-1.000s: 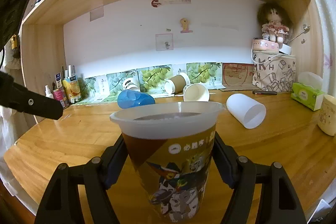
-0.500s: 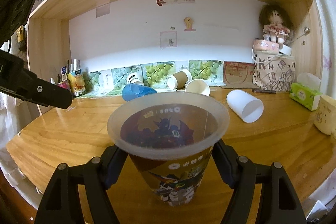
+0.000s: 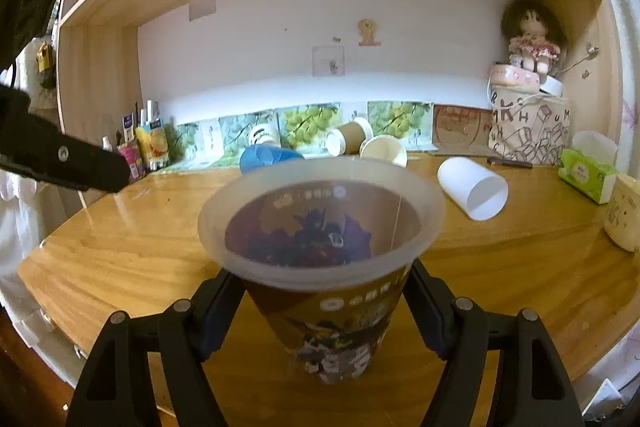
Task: Flip cup upright
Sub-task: 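Set the brown paper cup upright on the desk with the right gripper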
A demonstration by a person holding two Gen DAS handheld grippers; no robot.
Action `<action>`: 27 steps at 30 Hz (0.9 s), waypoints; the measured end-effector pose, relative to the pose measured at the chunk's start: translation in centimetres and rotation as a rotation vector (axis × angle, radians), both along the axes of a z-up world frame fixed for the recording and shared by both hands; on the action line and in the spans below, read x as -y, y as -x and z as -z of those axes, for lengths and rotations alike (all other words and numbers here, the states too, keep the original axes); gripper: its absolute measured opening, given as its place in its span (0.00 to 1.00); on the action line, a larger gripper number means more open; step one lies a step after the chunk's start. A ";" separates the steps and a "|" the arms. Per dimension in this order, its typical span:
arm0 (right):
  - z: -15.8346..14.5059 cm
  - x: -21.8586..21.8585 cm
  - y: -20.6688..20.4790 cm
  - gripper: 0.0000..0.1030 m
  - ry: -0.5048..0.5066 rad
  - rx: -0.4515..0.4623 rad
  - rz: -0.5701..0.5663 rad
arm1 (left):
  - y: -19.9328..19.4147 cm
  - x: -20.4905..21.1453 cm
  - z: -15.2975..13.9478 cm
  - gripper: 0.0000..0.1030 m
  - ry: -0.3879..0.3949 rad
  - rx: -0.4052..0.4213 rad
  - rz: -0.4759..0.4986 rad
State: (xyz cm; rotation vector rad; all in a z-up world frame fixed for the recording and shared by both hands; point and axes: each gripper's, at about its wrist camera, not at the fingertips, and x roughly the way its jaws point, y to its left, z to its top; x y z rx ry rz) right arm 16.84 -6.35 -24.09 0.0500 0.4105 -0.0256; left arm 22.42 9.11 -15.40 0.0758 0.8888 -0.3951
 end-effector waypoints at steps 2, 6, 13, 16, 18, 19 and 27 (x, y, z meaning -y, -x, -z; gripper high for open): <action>0.2 -0.1 0.1 0.76 0.004 -0.011 -0.006 | 0.0 0.0 0.0 0.74 0.001 0.000 0.000; 0.6 -0.3 0.2 0.79 0.010 -0.035 -0.016 | -0.3 0.0 0.3 0.74 0.007 -0.008 0.000; 1.3 -0.6 0.1 0.79 0.023 -0.085 -0.014 | -1.2 -0.1 0.9 0.74 0.019 -0.020 0.006; 1.5 -0.8 0.0 0.79 0.035 -0.105 -0.014 | -1.7 -0.2 1.2 0.74 0.026 -0.026 0.004; 1.8 -0.9 0.1 0.80 0.045 -0.125 -0.014 | -2.1 -0.4 1.5 0.74 0.035 -0.032 0.000; 1.9 -0.9 0.0 0.80 0.048 -0.135 -0.013 | -2.3 -0.5 1.7 0.74 0.038 -0.036 -0.004; 3.0 -1.0 0.3 0.80 0.079 -0.261 -0.015 | -4.2 -1.8 3.3 0.74 0.062 -0.086 -0.049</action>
